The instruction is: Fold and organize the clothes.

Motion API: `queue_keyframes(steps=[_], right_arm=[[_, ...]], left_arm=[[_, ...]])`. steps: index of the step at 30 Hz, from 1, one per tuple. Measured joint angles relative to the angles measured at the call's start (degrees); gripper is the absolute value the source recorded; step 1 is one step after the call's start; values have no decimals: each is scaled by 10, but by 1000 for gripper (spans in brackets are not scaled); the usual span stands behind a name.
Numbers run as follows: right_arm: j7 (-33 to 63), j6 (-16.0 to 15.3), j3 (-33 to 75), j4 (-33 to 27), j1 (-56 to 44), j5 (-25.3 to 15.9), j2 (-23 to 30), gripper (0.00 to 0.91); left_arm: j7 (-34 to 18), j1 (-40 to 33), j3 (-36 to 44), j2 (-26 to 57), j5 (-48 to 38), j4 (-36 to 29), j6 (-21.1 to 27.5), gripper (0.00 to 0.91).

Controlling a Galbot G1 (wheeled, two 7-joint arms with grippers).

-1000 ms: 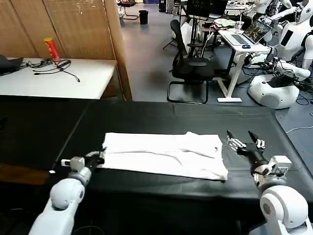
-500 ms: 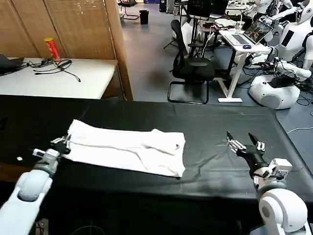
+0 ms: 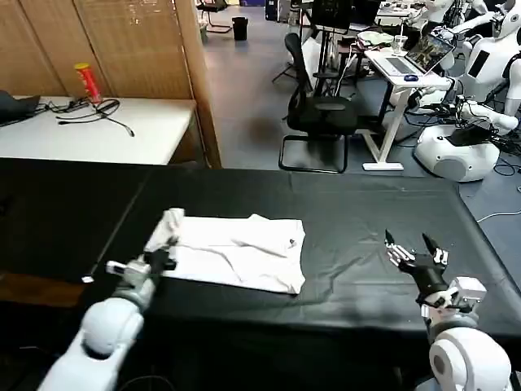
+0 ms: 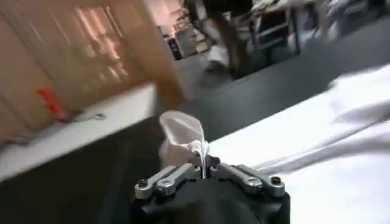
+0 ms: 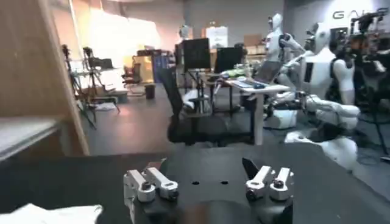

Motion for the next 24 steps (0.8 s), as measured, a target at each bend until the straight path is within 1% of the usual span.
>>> queue_keyframes(steps=[7, 12, 18, 22, 24], right_arm=[[-1, 0, 12, 11, -24, -15, 16, 878], [-2, 0, 7, 11, -25, -26, 27, 878], [-3, 0, -1, 5, -24, -36, 33, 878], [-3, -1, -2, 3, -21, -38, 34, 878], [-3, -2, -2, 3, -21, -38, 33, 878]], left_arm=[[-27, -34, 65, -65, -82, -6, 41, 0], [-35, -58, 100, -96, -126, -6, 64, 0], [-42, -79, 132, -121, -194, -7, 61, 0], [-50, -88, 138, -131, -256, -17, 71, 0], [-49, -92, 144, -134, -255, -17, 69, 0]])
